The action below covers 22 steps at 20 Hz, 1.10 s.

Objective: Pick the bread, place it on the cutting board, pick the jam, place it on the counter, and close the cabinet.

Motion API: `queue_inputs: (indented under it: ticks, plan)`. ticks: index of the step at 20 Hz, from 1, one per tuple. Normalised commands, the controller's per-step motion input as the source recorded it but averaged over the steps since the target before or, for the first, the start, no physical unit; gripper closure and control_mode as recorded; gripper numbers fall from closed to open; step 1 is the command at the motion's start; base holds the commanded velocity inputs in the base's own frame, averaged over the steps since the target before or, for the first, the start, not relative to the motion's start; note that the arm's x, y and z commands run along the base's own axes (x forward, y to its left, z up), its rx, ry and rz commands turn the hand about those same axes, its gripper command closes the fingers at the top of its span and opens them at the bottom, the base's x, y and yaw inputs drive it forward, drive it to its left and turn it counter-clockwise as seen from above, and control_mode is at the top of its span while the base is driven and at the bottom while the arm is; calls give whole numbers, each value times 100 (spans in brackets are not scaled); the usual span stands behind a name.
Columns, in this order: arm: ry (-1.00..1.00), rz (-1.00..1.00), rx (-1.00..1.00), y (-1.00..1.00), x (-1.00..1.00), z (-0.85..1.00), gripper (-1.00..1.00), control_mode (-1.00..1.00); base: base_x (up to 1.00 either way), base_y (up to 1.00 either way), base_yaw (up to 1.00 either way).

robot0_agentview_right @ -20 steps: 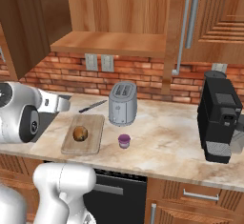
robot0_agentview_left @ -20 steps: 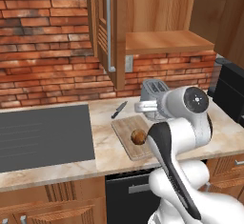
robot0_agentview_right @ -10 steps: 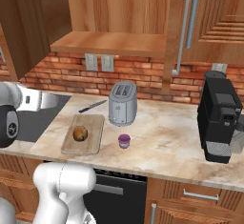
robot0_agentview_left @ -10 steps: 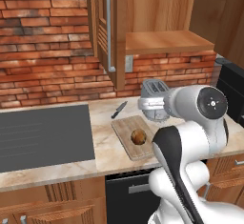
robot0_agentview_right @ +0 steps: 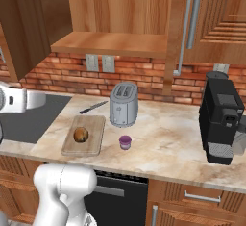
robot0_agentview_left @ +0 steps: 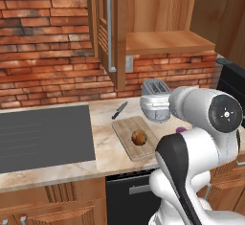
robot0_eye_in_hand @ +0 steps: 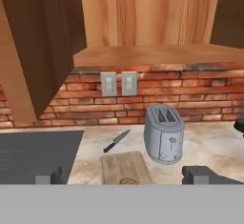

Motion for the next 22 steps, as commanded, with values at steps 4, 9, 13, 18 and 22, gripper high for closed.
queue_inputs:
  ticks: [4,9,13,18,22]
  plan:
    - [-15,4,0,0,-26,0,-100,-100,0,0,0]
    - [-16,8,0,0,-26,0,-100,-100,0,0,0]
    - [-15,10,0,0,-37,0,-100,-100,0,0,0]
    - [-13,9,0,0,-33,0,-100,-100,0,0,0]
    - [-12,9,0,1,-32,0,-100,-100,0,0,0]
